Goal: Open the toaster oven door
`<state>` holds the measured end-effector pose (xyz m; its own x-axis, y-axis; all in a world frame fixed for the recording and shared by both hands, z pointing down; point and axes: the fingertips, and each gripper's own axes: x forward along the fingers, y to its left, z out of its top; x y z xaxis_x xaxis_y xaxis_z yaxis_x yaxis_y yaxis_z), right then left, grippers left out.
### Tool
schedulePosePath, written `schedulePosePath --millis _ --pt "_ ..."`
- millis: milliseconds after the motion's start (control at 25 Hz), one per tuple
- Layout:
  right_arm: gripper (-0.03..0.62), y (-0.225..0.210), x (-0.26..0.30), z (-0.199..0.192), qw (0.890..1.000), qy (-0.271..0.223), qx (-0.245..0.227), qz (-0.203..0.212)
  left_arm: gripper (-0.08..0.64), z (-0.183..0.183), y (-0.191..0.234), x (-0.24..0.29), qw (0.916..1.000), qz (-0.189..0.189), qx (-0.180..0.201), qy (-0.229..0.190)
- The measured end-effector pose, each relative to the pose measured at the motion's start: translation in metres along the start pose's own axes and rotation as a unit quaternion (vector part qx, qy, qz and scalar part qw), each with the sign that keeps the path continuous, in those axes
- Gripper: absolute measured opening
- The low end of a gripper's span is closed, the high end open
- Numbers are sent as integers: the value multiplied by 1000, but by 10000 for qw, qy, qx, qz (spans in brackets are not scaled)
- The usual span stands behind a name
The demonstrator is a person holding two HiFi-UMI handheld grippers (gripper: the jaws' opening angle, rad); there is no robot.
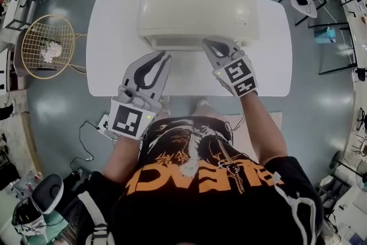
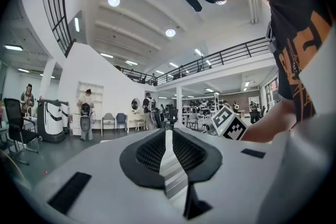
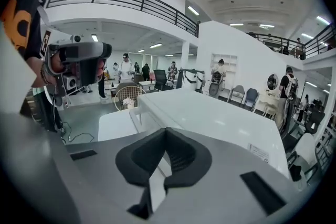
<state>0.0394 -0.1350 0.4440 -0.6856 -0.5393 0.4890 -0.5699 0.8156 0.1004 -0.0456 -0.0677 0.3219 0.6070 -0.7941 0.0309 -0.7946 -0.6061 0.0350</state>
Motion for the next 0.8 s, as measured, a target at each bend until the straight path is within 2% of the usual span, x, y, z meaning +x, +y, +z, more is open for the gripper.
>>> schedulePosePath --millis 320,520,640,800 --pt "14 7 12 -11 9996 173 -76 203 57 -7 9 1 10000 -7 -15 39" --pt "77 18 18 -18 9961 447 -477 588 57 -9 11 6 10000 -22 -51 35" --pt "115 24 22 -28 9892 841 -940 747 57 -10 11 5 10000 -21 -51 34" --pt "115 27 29 -43 9719 1407 -1602 993 55 -12 13 5 10000 -2 -61 74"
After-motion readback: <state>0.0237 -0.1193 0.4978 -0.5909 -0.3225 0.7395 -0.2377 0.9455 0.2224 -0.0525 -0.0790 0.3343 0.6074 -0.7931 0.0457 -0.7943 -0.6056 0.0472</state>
